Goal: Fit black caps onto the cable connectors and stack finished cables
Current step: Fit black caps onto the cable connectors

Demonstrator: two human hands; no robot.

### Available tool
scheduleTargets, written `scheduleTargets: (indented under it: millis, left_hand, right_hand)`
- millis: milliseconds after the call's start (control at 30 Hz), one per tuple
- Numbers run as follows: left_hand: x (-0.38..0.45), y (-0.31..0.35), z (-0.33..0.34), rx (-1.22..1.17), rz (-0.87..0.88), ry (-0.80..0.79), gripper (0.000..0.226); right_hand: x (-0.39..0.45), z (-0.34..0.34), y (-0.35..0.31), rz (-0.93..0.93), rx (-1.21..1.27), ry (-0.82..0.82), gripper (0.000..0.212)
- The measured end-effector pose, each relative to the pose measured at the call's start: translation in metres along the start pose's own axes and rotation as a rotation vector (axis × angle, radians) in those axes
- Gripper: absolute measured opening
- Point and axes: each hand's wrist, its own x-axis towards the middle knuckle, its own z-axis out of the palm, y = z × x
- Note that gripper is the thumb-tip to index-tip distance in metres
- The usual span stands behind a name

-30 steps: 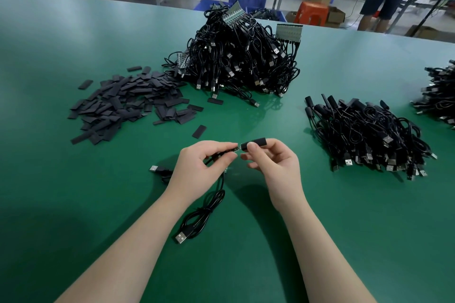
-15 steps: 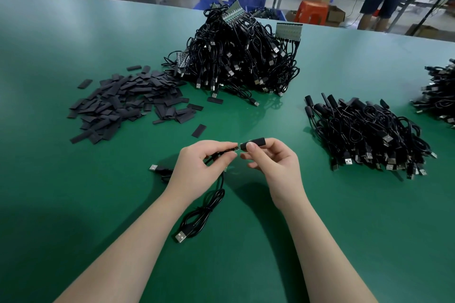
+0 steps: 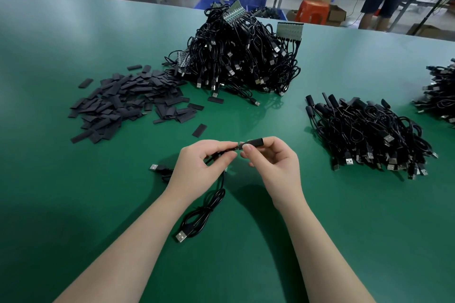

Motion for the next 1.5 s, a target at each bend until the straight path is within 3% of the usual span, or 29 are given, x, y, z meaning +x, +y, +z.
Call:
scheduleTargets:
  millis: [433,567,633,1000,1267,1500]
  left_hand:
    - [-0.0029,0.0024,0.0004,-0.06,-0.07,0.025,0.039]
    - [-0.0037,0.0036,0.0016,0.021,-0.073,0.099,0.019]
    - [-0.0039,0.0031,0.002,0.049,-0.062,0.108,0.011]
    - [-0.0022,0.0007,0.0021,0.141,0.089,0.019,0.023]
    - [-0.0036,0.0026,0.0043,0.105,0.019,0.098,0.015]
    - [-0.0023,0.0047,0.0033,0.217,0.134,0.092,0.017]
  right_hand:
    - [-0.0023,0.005,-0.0001,0.097,0.117,-0.064,0.007]
    - [-0.0018,0.0054,0.002,0.098,0.129,-0.039,0.009]
    - [-0.0021,0.0053,0.0031,0.084,0.133,-0.029,0.011]
    - [-0.0006,0.0016,0.0058,0.13,0.195,0.014,0.008]
    - [-0.0018,0.0065,0.0032,0.13,0.192,0.016,0.012]
    - [-0.0025,0.0072,0.001,0.143,0.121,-0.019,0.008]
